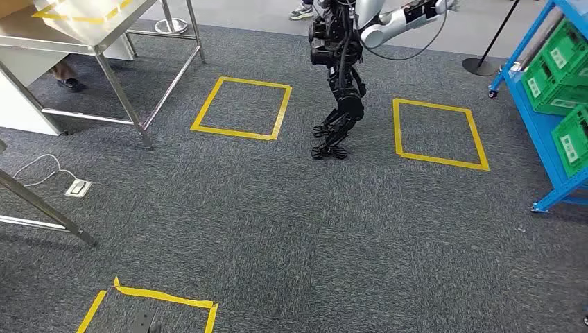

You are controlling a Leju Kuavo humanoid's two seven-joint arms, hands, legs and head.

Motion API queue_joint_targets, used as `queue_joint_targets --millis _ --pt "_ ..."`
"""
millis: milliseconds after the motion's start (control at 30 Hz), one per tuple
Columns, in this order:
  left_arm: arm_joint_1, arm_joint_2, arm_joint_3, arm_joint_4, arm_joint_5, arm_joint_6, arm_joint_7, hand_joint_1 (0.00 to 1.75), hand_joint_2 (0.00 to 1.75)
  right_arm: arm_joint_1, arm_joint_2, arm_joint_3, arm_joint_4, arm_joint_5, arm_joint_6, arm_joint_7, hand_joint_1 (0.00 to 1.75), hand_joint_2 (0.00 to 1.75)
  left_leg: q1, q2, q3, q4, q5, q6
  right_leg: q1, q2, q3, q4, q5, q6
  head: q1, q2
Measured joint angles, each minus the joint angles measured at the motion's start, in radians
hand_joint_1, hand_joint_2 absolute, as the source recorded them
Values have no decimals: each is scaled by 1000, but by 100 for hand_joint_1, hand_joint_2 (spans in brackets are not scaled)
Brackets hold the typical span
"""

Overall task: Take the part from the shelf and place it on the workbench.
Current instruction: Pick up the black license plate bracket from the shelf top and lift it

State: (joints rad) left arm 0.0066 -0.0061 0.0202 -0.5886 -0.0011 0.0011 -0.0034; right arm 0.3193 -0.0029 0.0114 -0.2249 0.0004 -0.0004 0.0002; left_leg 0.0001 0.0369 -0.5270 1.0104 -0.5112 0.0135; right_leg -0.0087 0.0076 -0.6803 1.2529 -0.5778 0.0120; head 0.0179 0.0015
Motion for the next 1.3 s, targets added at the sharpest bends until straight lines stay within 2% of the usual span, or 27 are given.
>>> queue_joint_targets --millis 67,133,167,233,267,333,367,400,467,500,533,633,700,733,767,833,900,933,967,1000,1033,1067,1133,1167,1200,1267,1300 --pt "10 0 0 7 0 0 0 0 0 -14 0 0 -5 0 0 -1 0 0 -1 15 4 0 -2 -2 4 -24 50 -89 31 -7 0 0" --pt "45 0 0 36 0 0 2 0 0 -56 -1 0 -33 0 0 -3 0 0 -5 46 9 -1 -8 -9 12 -65 116 -203 68 -20 -1 0" --pt "68 0 0 62 0 0 2 0 0 -82 -1 0 -58 0 0 -4 0 0 -5 61 13 -2 -12 -14 16 -74 129 -227 74 -25 -1 0" --pt "119 -1 0 124 0 0 4 0 0 -138 0 0 -117 0 0 -5 0 0 -4 89 24 -6 -16 -25 18 -50 127 -232 77 -32 -2 0" --pt "145 -2 -1 156 0 0 5 0 0 -165 0 0 -149 0 0 -5 0 0 -3 83 28 -3 -20 -32 16 -35 128 -237 80 -36 -3 0" --pt "201 -2 -1 225 0 0 6 0 0 -222 0 0 -219 0 0 -5 0 0 -1 31 11 46 -54 -44 9 -7 131 -246 88 -43 -4 0" --pt "229 0 -1 264 0 0 6 0 0 -250 0 0 -257 0 0 -5 0 0 2 -3 -17 101 -85 -48 7 8 132 -247 90 -46 -5 0" --pt "255 2 -1 301 0 0 6 0 0 -275 0 0 -291 0 0 -5 0 0 4 -22 -51 168 -120 -50 7 25 130 -247 91 -48 -5 0" --pt "298 5 -1 352 0 0 7 0 0 -309 0 -1 -338 0 0 -5 0 0 6 -34 -106 269 -152 -52 6 65 128 -246 93 -49 -6 0" --pt "307 6 -1 363 0 0 7 0 0 -315 0 -1 -348 0 0 -4 0 0 7 -36 -111 270 -138 -52 5 82 128 -245 93 -48 -6 0" --pt "306 7 -1 366 0 0 6 0 0 -313 0 -1 -352 0 0 -4 0 0 8 -41 -97 232 -105 -53 3 95 130 -245 93 -45 -6 0" --pt "255 5 -1 330 0 0 3 0 0 -267 0 -1 -323 0 0 0 0 0 17 -95 -10 38 -9 -55 2 115 129 -241 86 -31 -7 0" --pt "201 1 -1 275 0 0 2 0 0 -213 0 -1 -272 0 0 0 0 0 15 -107 9 0 0 -44 3 126 122 -239 83 -19 -6 0" --pt "172 0 -1 241 0 0 1 0 0 -183 1 -1 -239 0 0 0 0 0 13 -95 8 -1 1 -34 1 132 122 -239 83 -13 -5 0" --pt "141 -2 -1 205 0 0 1 0 0 -150 1 -1 -204 0 0 0 0 0 11 -85 9 -2 1 -26 -2 129 121 -235 82 -8 -5 0" --pt "84 -4 -1 131 0 0 0 0 0 -92 1 -1 -136 0 0 0 0 0 10 -68 10 -5 2 -11 -1 86 98 -189 55 -2 -1 0" --pt "39 -2 0 66 0 0 -1 0 0 -47 1 0 -72 0 0 0 0 0 7 -48 9 -5 0 -3 3 27 33 -65 -9 2 4 0" --pt "22 -1 0 41 0 0 -1 0 0 -30 1 0 -45 0 0 0 0 0 4 -36 8 -4 -2 -1 3 14 -4 3 -37 3 5 0" --pt "9 0 1 20 0 0 -1 0 0 -17 1 0 -23 0 0 0 0 0 2 -24 8 -3 -4 0 2 7 -30 52 -51 3 5 0" --pt "2 1 1 6 0 0 0 0 0 -7 1 0 -9 0 0 0 0 0 1 -13 6 -1 -6 1 2 4 -36 63 -45 2 5 0" --pt "-1 1 1 0 0 0 0 0 0 -4 0 -1 -2 0 0 0 0 0 0 -3 7 -1 -8 0 3 -1 -20 31 -21 0 5 0" --pt "3 1 1 -1 0 0 0 0 0 -9 0 -1 0 0 0 -1 0 0 0 9 8 0 -11 -1 4 -14 17 -36 12 -4 6 0" --pt "29 1 0 18 0 0 2 0 0 -40 0 -1 -17 0 0 -3 0 0 -3 36 16 -1 -20 -8 10 -66 95 -174 62 -15 5 0" --pt "49 1 0 37 0 0 2 0 0 -62 0 -1 -36 0 0 -4 0 0 -3 50 22 -2 -23 -13 13 -83 118 -213 72 -20 3 0" --pt "71 1 0 61 0 0 3 0 0 -88 0 0 -60 0 0 -5 0 0 -3 64 27 -4 -26 -18 17 -88 124 -226 73 -25 2 0" --pt "118 0 0 117 0 0 5 0 0 -140 0 0 -117 0 0 -5 0 0 -1 90 38 -10 -30 -29 17 -59 123 -231 77 -33 2 0" --pt "142 -1 0 148 0 0 6 0 0 -165 1 0 -146 0 0 -5 0 0 0 85 42 -6 -36 -34 15 -43 125 -236 81 -38 2 0"
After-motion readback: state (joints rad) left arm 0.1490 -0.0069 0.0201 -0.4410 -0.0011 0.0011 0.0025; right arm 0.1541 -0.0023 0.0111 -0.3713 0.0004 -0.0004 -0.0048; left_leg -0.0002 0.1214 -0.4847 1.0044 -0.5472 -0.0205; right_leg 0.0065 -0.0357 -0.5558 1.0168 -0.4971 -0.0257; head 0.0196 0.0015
